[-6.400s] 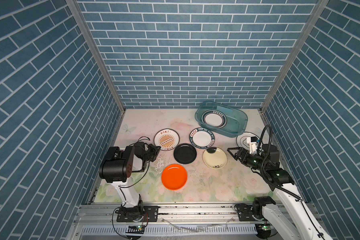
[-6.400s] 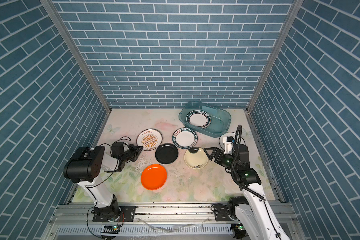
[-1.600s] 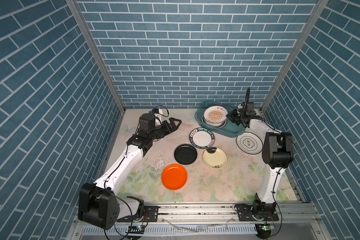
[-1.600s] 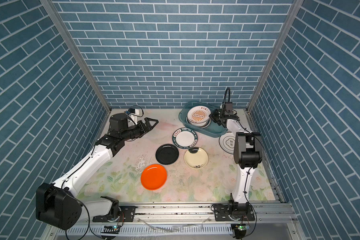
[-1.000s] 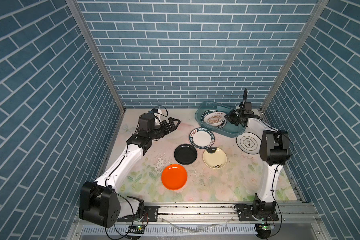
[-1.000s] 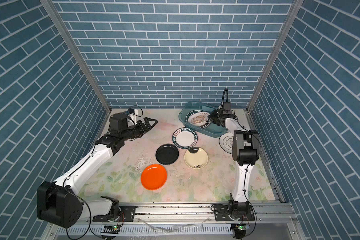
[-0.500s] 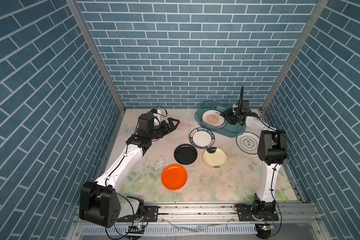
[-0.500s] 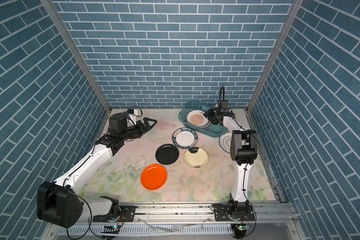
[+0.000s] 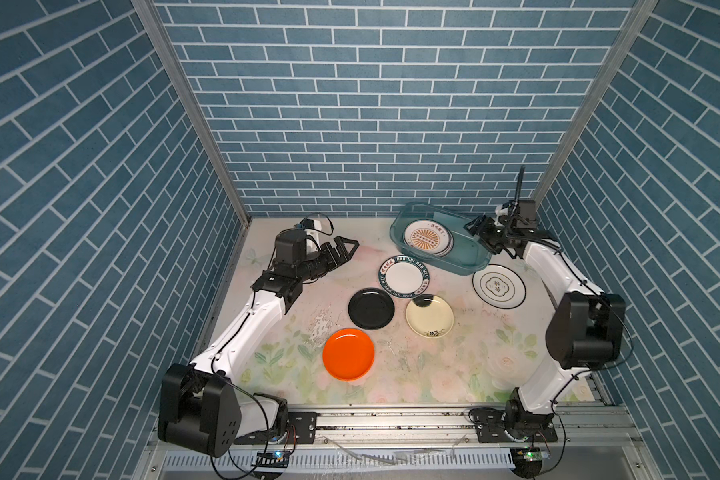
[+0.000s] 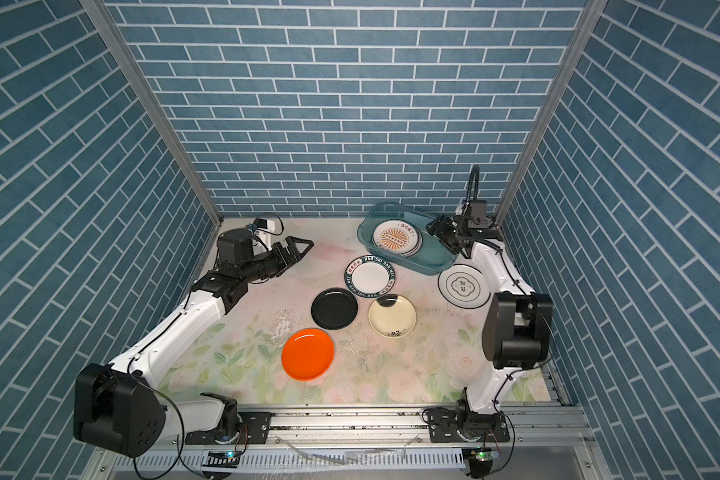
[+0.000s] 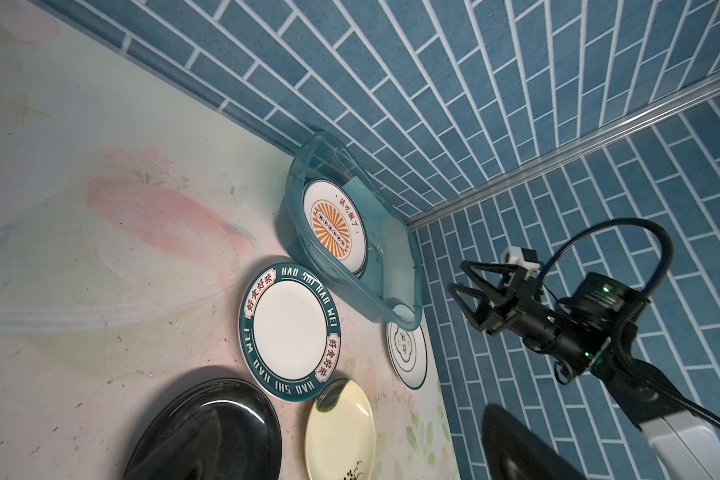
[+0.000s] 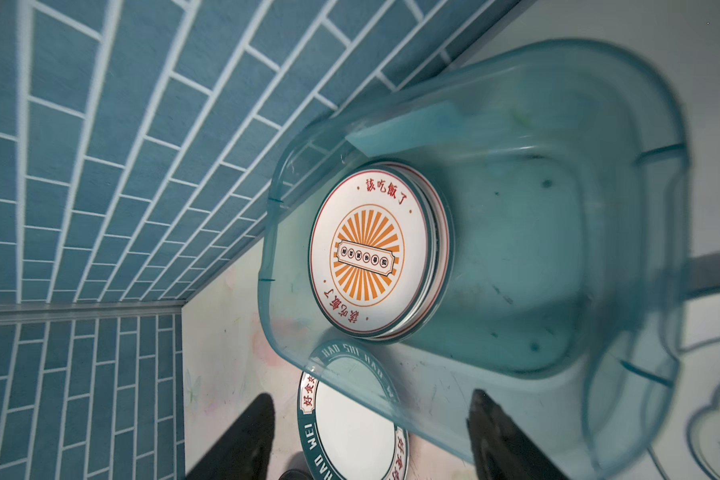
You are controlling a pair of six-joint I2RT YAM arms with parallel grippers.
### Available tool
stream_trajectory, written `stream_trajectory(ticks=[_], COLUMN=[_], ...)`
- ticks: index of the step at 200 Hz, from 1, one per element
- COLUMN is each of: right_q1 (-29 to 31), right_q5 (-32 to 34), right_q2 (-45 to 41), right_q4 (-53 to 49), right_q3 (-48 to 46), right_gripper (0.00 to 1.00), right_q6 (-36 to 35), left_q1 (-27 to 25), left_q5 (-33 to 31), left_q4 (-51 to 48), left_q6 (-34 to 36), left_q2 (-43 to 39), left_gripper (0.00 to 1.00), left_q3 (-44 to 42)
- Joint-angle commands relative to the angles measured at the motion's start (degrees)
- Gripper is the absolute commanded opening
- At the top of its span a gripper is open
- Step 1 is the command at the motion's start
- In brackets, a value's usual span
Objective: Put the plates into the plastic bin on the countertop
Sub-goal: 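Move the right gripper to the rim of the white flower-emblem plate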
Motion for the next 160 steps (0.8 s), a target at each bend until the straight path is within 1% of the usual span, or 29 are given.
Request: stream_trajectory(ticks=[1,25,43,72,95,134,160], right_q1=[-2.02,-4.18,-5.72,-9.19,-12.05,-15.18,-16.74], right_q5=[2.72,4.83,6.20,7.05,6.52,5.54,4.89], right_q2=[-6.90,-15.05,-20.32,-25.32,-28.93,-36.55,-38.19], right_q4=[-1.81,-0.78,-1.05,-2.42,-3.32,-2.27,-1.99], right_q3=[-6.46,-15.00,-20.11,-26.17,-30.78,-38.76,-42.44], right_gripper=[0.80,0.91,0.95,0.97,0.98,0.98,0.97], right_q6=[-0.02,1.57,2.15,3.55,4.52,5.36,6.53], left_q1=[0.33,0.26,0.33,0.03,-0.95,-3.36,-5.15], left_q5=[0.72,0.67,0.24,0.90,1.01,0.63,0.56], left_q4=[3.70,5.16,6.69,10.74,10.82,12.27,11.87], left_q6=[0.87,0.47,-1.05,-5.13,-4.94,-5.50,-5.72], left_q2=[-0.48,-0.39,0.33,2.83,4.83,8.69,11.77], left_gripper=[1.00,1.00,0.99,0.99,0.99,1.00,1.00], left_q3=[-0.72,-1.09,-1.24,0.06,2.13,4.76,6.51])
